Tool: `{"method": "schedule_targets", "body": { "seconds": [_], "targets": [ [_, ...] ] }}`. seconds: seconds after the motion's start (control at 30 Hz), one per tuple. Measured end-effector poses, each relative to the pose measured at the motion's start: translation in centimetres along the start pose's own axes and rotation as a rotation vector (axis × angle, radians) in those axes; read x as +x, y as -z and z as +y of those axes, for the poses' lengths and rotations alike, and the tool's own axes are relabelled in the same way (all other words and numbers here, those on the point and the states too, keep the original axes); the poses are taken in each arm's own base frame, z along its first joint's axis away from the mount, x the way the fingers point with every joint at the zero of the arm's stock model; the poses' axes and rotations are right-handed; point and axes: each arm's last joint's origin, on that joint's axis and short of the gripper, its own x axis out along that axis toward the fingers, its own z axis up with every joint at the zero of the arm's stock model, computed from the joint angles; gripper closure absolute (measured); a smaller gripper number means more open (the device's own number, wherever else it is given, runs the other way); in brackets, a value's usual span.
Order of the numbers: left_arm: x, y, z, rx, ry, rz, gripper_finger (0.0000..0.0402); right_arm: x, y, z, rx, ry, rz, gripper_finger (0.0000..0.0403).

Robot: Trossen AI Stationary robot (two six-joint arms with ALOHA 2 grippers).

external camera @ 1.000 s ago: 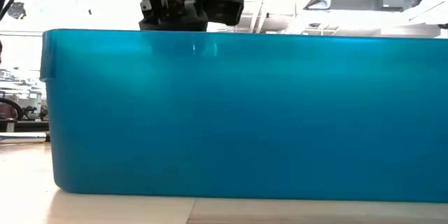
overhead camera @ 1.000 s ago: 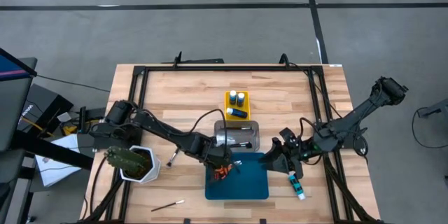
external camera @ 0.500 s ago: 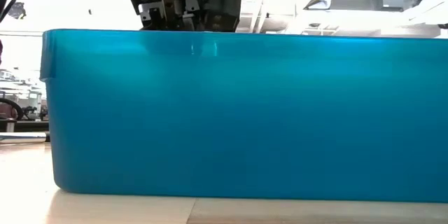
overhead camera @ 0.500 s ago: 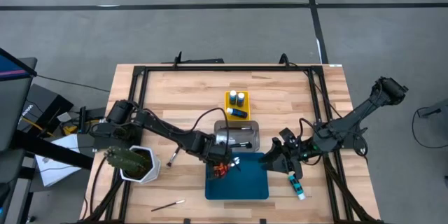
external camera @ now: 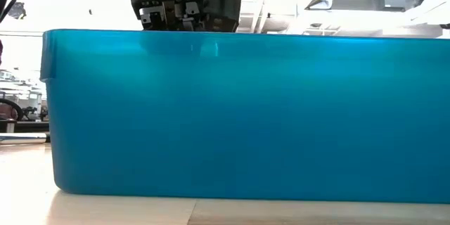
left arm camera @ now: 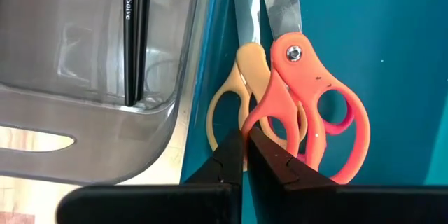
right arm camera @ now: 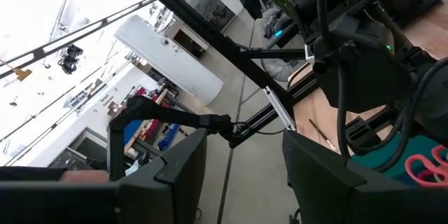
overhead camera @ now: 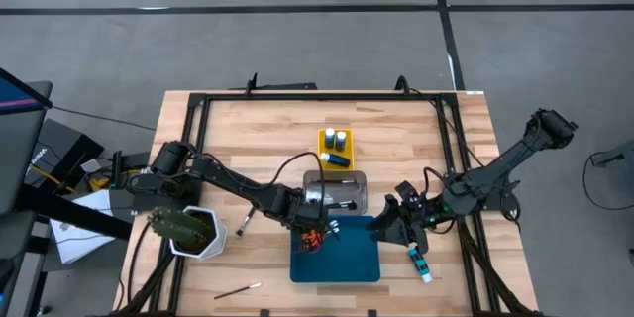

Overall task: Pick & Place Paint Supplies
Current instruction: Put the orange scissors into the blue bin

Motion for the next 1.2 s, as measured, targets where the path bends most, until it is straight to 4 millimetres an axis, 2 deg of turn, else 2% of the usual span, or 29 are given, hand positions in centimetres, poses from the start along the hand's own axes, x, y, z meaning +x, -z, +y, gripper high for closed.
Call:
{"method": "schedule_targets", "body": {
  "seconds": [0.93, 1.2],
  "targets": [
    [-0.02, -0.41, -0.25, -0.037, 0.023, -0.043, 0.0386, 0.00, -0.01, 0.00, 0.000, 0.003, -0.004, 0.0219],
    [-0.01, -0.37, -0.25, -0.035, 0.022, -0.040, 0.0355, 0.00, -0.01, -0.01, -0.002, 0.003, -0.004, 0.0219]
  ]
}}
